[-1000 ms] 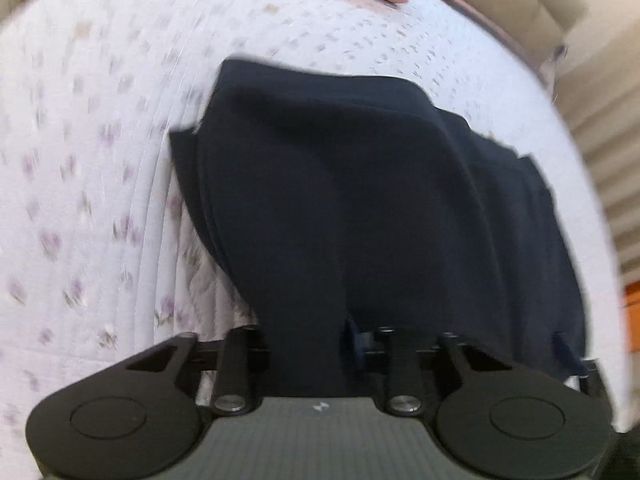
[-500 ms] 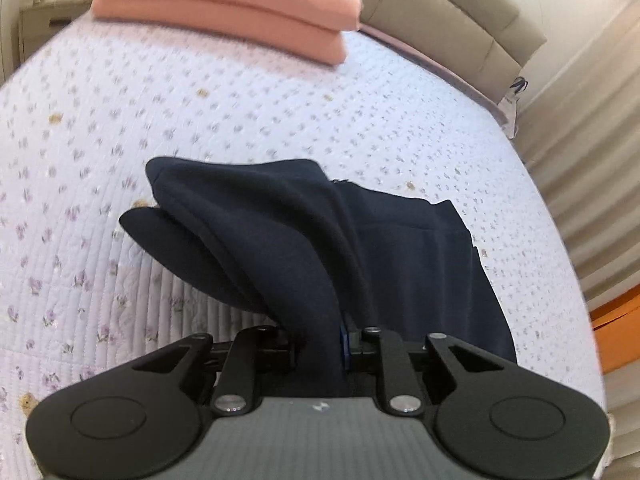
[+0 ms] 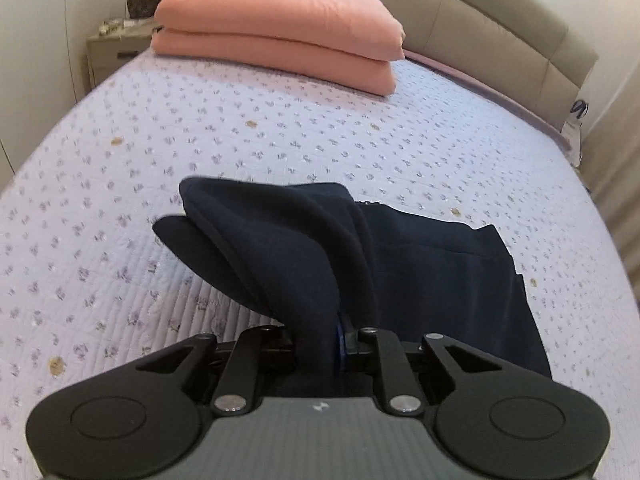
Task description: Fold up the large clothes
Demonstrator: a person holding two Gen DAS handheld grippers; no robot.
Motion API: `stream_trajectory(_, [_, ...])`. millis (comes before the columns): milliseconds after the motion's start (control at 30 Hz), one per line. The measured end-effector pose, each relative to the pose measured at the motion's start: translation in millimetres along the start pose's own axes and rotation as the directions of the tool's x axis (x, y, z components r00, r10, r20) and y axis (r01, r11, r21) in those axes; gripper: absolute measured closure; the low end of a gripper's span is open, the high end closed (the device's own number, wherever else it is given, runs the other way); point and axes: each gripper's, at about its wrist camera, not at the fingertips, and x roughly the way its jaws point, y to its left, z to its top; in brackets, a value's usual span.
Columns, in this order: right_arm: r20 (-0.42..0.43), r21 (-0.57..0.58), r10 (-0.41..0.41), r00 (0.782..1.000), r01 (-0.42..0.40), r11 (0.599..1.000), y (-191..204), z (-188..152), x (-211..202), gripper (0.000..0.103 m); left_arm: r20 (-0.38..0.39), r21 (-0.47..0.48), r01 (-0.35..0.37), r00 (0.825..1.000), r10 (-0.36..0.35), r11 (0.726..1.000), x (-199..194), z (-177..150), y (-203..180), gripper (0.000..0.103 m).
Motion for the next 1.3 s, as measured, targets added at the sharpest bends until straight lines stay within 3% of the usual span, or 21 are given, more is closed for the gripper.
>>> stream_trajectory(167, [-0.015, -0.066, 0.053, 0.999, -0.053, 0.996, -4, -4, -2, 0.000, 0.019, 0.074, -0.030, 0.999, 0.029, 0.997, -6, 0, -33, 0.088])
stream_trajectory(267, [-0.037, -0.095, 0.081, 0.996, -0.084, 0.992, -3, -5, -7, 0.000, 0.019, 0.077, 0.026, 0.999, -0.028, 0.997, -6, 0, -51, 0.088])
stream_trajectory(333, [-0.059, -0.096, 0.143, 0.988, -0.148, 0.984, -14, -6, -14, 0.000, 0.037, 0.158, 0.035, 0.998, -0.041, 0.987, -7, -1, -70, 0.088])
stream_trajectory(400, [-0.060, -0.006, 0.220, 0.974, -0.220, 0.975, -40, -5, -25, 0.001, 0.053, 0.165, 0.049, 0.997, -0.058, 0.985, -7, 0, -82, 0.088])
stream_trajectory(467, [-0.083, 0.164, 0.278, 0.957, -0.262, 0.951, -75, 1, -30, 0.001, 0.078, 0.160, 0.087, 0.992, -0.101, 0.983, -8, -1, -90, 0.087])
stream_trajectory(567, [-0.079, 0.402, 0.254, 0.964, -0.202, 0.893, -135, 13, -34, 0.001, 0.079, 0.205, 0.128, 0.986, -0.146, 0.970, 1, -3, -114, 0.086])
stream_trajectory(700, [0.040, 0.520, 0.167, 0.985, -0.163, 0.838, -206, 38, -50, 0.001, 0.057, 0.223, 0.190, 0.977, -0.207, 0.956, 33, -12, -145, 0.085])
stream_trajectory(833, [0.062, 0.553, 0.243, 0.968, -0.235, 0.799, -252, 66, -32, 0.001, 0.021, 0.244, 0.214, 0.974, -0.226, 0.946, 71, -33, -178, 0.082])
stream_trajectory(900, [0.095, 0.589, 0.334, 0.938, -0.323, 0.741, -270, 75, -12, 0.001, 0.023, 0.258, 0.217, 0.973, -0.230, 0.941, 82, -45, -192, 0.081])
stream_trajectory(967, [0.108, 0.637, 0.444, 0.890, -0.405, 0.656, -279, 77, 16, 0.001, 0.028, 0.284, 0.242, 0.965, -0.260, 0.928, 85, -57, -203, 0.077])
stream_trajectory(1067, [0.006, 0.694, 0.597, 0.802, -0.433, 0.575, -277, 79, 68, 0.000, -0.061, 0.288, 0.339, 0.940, -0.336, 0.896, 94, -73, -222, 0.073])
stream_trajectory(1100, [0.008, 0.697, 0.638, 0.770, -0.462, 0.548, -272, 77, 79, 0.001, -0.063, 0.308, 0.311, 0.950, -0.307, 0.899, 99, -80, -228, 0.074])
stream_trajectory(1133, [0.010, 0.699, 0.660, 0.751, -0.477, 0.533, -267, 78, 85, 0.001, -0.062, 0.336, 0.293, 0.955, -0.290, 0.895, 103, -85, -231, 0.074])
stream_trajectory(1233, [-0.039, 0.670, 0.652, 0.757, -0.464, 0.579, -250, 83, 98, 0.000, -0.078, 0.339, 0.288, 0.957, -0.278, 0.896, 114, -94, -225, 0.074])
stream_trajectory(1300, [-0.061, 0.612, 0.673, 0.737, -0.505, 0.609, -235, 95, 103, 0.000, -0.080, 0.335, 0.292, 0.956, -0.281, 0.896, 114, -94, -219, 0.074])
